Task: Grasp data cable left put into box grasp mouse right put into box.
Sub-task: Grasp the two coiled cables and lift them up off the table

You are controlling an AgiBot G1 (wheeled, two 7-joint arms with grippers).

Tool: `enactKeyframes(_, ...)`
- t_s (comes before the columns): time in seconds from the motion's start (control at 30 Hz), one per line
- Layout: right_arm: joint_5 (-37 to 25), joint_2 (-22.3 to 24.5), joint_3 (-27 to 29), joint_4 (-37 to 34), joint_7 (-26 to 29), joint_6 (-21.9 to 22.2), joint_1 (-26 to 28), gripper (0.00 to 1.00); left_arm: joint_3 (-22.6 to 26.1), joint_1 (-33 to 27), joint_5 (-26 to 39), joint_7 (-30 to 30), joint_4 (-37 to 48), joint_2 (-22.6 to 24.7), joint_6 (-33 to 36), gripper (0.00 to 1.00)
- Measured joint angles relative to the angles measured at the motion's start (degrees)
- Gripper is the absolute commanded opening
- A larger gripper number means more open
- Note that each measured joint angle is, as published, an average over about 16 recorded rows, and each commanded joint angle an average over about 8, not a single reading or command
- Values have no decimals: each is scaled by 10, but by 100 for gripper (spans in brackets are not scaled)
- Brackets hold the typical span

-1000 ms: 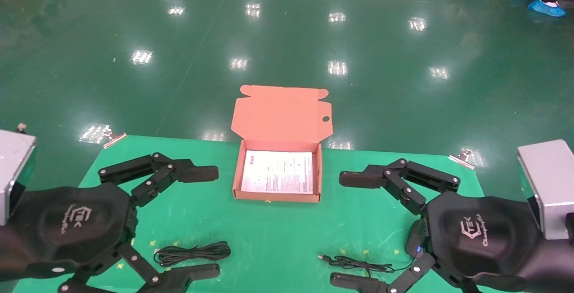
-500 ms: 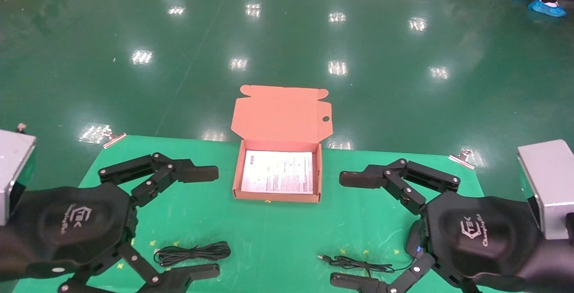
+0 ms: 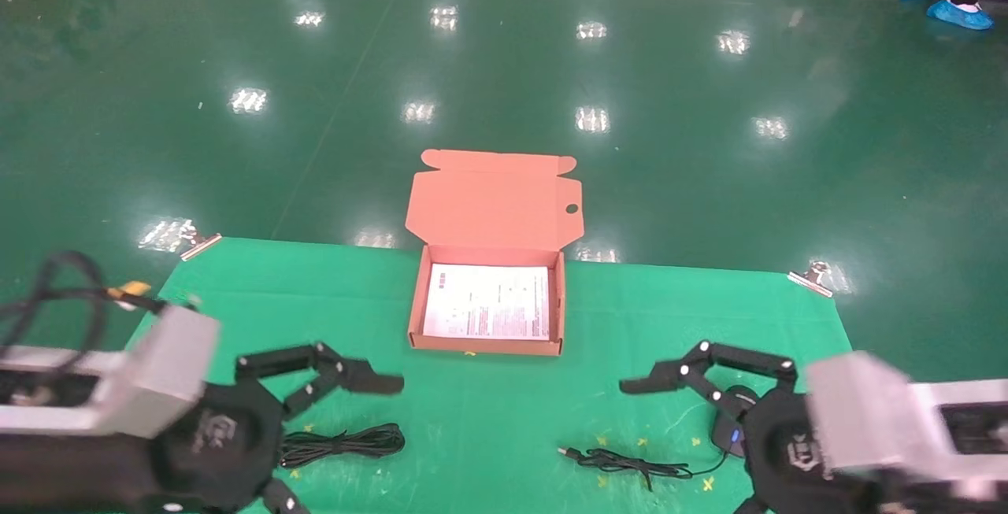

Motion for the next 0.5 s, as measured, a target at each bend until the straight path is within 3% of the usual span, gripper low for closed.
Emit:
enactKeyframes(0.27,-163,-40,-132,4,-23,-7,107,100,77,-72,144,-14,10,43,11,100)
enactKeyframes(0.5,-272,-79,-218,5,-40,12,145,100,138,-115,267,-5,27,84,5,100)
